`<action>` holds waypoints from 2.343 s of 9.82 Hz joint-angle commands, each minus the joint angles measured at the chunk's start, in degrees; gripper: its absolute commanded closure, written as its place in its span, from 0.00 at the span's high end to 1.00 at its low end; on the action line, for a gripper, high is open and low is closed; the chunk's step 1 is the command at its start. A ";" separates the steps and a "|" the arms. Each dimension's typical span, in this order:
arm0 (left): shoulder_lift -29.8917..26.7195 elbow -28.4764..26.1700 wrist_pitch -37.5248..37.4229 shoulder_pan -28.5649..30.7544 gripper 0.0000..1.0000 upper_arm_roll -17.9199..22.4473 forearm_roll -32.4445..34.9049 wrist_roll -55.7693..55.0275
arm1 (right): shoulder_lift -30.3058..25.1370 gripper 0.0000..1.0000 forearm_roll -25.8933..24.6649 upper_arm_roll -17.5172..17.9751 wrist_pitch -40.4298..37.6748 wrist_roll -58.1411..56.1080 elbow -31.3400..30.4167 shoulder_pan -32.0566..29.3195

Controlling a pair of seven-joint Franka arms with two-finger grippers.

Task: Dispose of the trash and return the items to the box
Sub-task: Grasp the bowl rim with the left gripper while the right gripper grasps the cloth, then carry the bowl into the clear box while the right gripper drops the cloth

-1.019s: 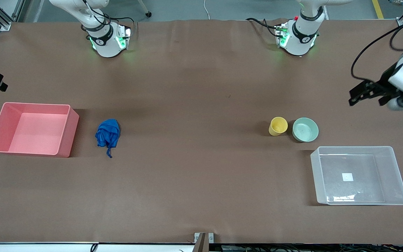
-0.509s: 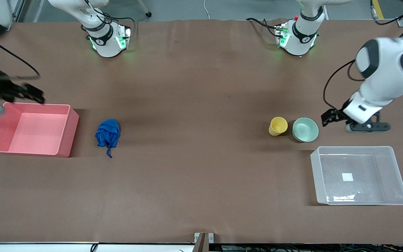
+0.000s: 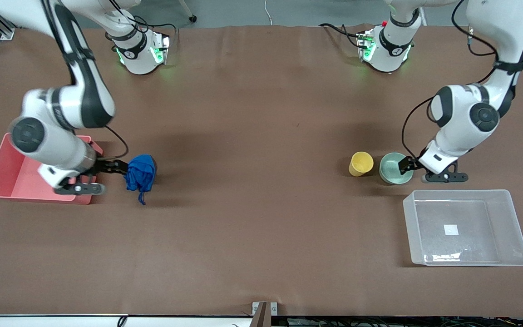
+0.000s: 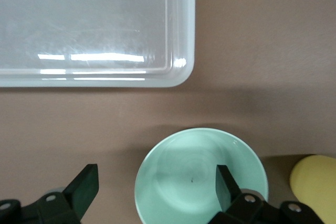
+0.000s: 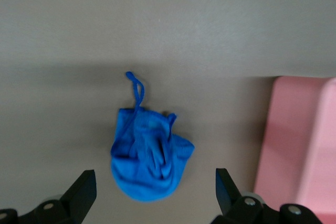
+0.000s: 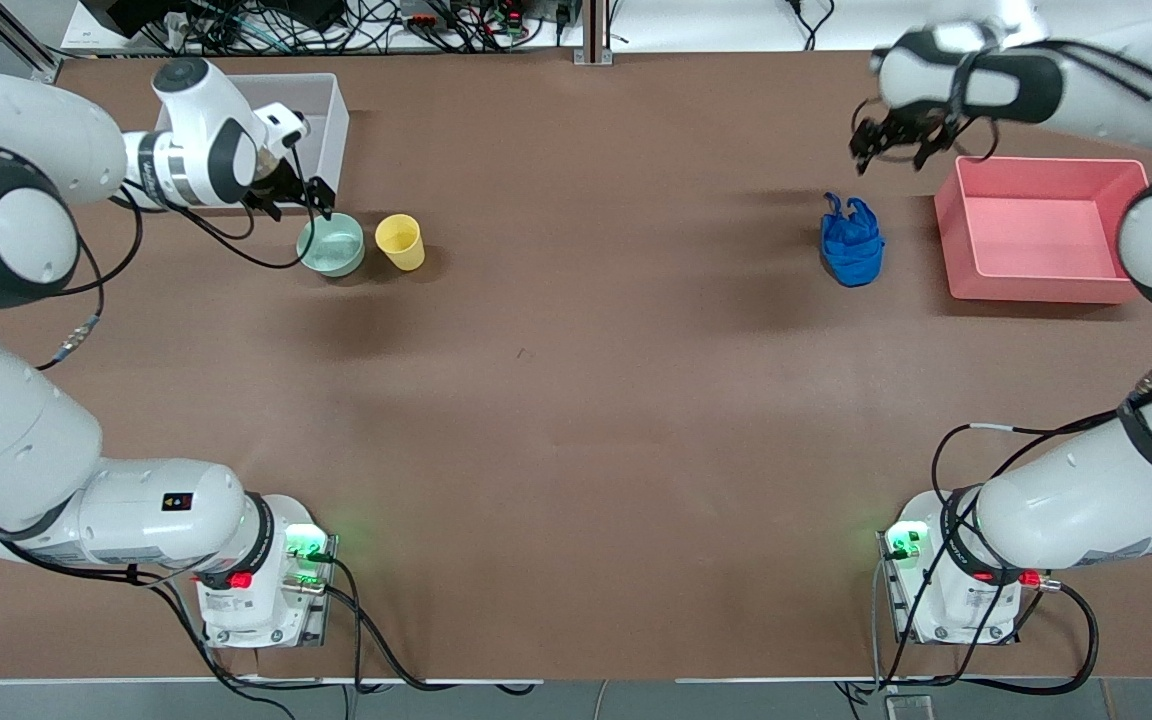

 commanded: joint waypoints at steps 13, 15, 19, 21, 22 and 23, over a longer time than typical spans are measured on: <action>-8.13 2.79 -15.72 1.73 0.00 1.84 0.55 7.05 | 0.38 0.01 0.06 -0.51 -20.73 3.64 14.00 -1.83; -3.68 15.24 -22.16 1.64 0.00 2.37 0.38 7.50 | -0.86 0.01 -1.60 -0.77 -23.35 -8.07 16.25 -9.02; 14.14 41.69 -26.99 1.82 0.00 4.29 -1.20 9.68 | 1.85 0.01 -7.41 -0.77 -10.75 -22.27 10.13 -21.69; 21.73 49.22 -27.36 1.82 0.00 8.33 -5.66 14.78 | 3.35 0.03 -7.41 -0.69 0.05 -26.76 3.54 -24.95; 23.93 49.32 -26.41 1.90 0.00 8.78 -7.34 15.75 | 5.10 0.06 -7.41 -0.68 5.25 -29.04 1.16 -26.10; 25.87 49.15 -23.87 2.43 0.01 8.78 -7.79 16.02 | 6.85 0.18 -7.41 -0.60 7.30 -29.93 0.53 -27.15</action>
